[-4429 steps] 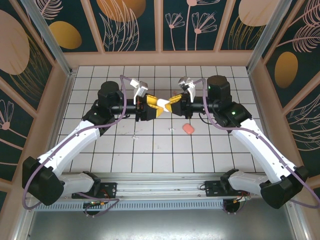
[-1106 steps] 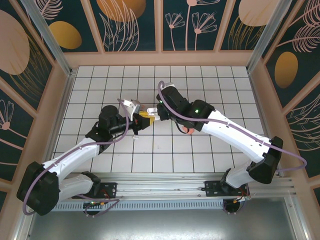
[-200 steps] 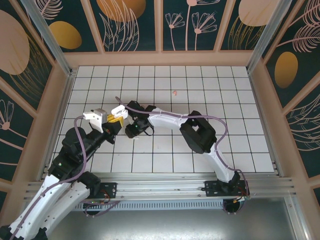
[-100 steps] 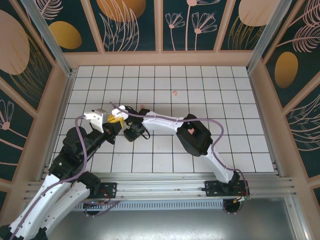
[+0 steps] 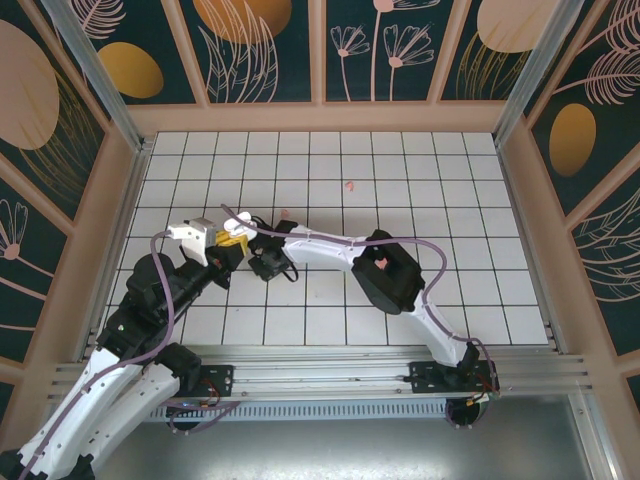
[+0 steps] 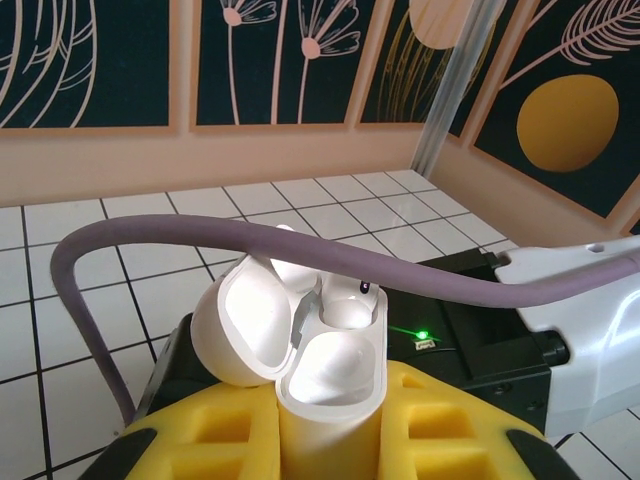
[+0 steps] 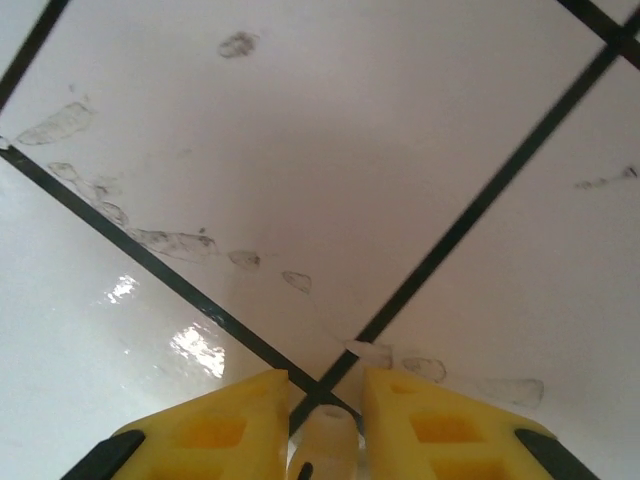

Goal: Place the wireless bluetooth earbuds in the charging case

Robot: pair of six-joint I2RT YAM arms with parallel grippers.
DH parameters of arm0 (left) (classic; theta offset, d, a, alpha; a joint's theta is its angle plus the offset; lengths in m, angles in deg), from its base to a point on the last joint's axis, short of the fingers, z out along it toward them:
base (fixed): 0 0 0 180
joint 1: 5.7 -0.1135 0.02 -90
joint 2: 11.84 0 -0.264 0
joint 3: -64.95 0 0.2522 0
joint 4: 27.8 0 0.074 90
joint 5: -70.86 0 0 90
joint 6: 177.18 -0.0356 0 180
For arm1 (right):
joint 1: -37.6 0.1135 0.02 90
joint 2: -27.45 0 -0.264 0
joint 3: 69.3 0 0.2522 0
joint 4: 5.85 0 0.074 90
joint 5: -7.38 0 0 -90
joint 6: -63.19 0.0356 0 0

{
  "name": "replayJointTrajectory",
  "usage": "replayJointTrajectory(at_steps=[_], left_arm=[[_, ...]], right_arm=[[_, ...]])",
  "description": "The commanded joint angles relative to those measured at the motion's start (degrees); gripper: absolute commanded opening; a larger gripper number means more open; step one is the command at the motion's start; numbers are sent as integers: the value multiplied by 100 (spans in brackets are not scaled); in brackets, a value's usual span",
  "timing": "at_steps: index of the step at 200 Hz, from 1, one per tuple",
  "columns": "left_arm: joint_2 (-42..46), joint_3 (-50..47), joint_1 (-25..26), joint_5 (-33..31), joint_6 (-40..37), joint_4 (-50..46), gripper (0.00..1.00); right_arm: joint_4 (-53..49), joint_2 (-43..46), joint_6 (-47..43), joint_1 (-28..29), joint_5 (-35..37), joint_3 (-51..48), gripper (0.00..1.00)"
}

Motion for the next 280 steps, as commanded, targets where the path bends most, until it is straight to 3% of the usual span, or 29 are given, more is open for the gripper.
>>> replayJointTrajectory(at_steps=[1, 76, 117, 205, 216, 238, 280], left_arm=[[-26, -34, 5, 24, 81, 422, 0], [-392, -82, 8, 203, 101, 742, 0], [-598, -167, 7, 285, 119, 1034, 0], [-847, -188, 13, 370, 68, 1236, 0], [-840, -209, -1, 371, 80, 1240, 0], [-844, -225, 3, 384, 95, 1283, 0], [-872, -210, 2, 389, 85, 1311, 0]], right_arm=[[-631, 122, 503, -240, 647, -595, 25], [-325, 1057, 1510, -1219, 602, -2161, 26], [38, 1708, 1770, -1493, 188, -2931, 35], [633, 3103, 1964, -1983, -740, -3476, 39], [698, 3197, 1903, -2140, -799, -3580, 38], [743, 3154, 1656, -2385, -750, -3717, 26], [1027, 2779, 1219, -2390, -920, -3826, 5]])
